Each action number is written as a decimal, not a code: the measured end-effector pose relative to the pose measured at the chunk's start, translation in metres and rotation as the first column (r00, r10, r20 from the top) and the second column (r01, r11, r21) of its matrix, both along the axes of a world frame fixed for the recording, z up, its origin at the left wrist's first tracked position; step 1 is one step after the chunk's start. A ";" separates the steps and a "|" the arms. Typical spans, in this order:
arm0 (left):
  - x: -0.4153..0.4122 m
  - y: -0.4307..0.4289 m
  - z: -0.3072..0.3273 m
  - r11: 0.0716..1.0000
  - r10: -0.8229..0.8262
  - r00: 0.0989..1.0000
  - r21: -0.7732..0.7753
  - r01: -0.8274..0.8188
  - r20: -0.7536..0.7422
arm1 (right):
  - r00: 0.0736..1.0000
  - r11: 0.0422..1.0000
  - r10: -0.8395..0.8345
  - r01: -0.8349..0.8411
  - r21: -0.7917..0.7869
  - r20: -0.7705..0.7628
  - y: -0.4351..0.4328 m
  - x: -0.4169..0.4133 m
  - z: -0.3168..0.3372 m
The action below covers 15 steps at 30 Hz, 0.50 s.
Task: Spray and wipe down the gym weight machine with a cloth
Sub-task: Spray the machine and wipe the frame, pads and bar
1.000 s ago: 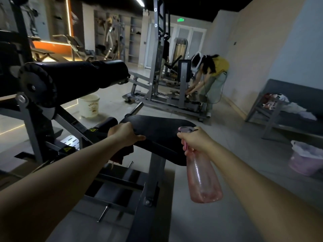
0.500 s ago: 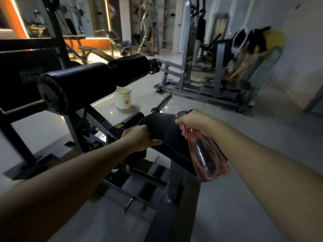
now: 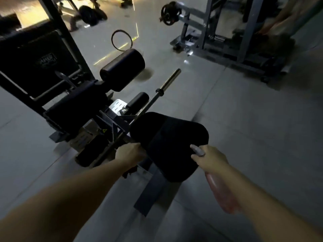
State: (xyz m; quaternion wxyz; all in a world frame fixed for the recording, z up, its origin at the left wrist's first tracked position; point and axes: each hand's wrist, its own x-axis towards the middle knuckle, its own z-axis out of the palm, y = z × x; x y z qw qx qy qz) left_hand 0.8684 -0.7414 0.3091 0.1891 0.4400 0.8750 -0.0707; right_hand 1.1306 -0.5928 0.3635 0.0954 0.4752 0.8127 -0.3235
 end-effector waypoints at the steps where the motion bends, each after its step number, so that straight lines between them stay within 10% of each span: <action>1: 0.009 -0.002 0.003 1.000 0.010 1.000 -0.006 -0.010 0.026 | 0.999 0.999 0.042 -0.042 -0.007 0.021 0.001 0.006 0.000; 6: 0.053 0.009 0.014 0.989 -0.064 0.987 -0.120 0.082 0.147 | 0.989 0.989 0.113 -0.121 0.083 0.092 0.008 0.020 0.011; 15: 0.010 0.060 0.058 0.969 0.243 0.939 -0.010 -0.248 0.244 | 0.951 0.958 0.287 -0.287 0.017 -0.117 0.070 -0.051 0.035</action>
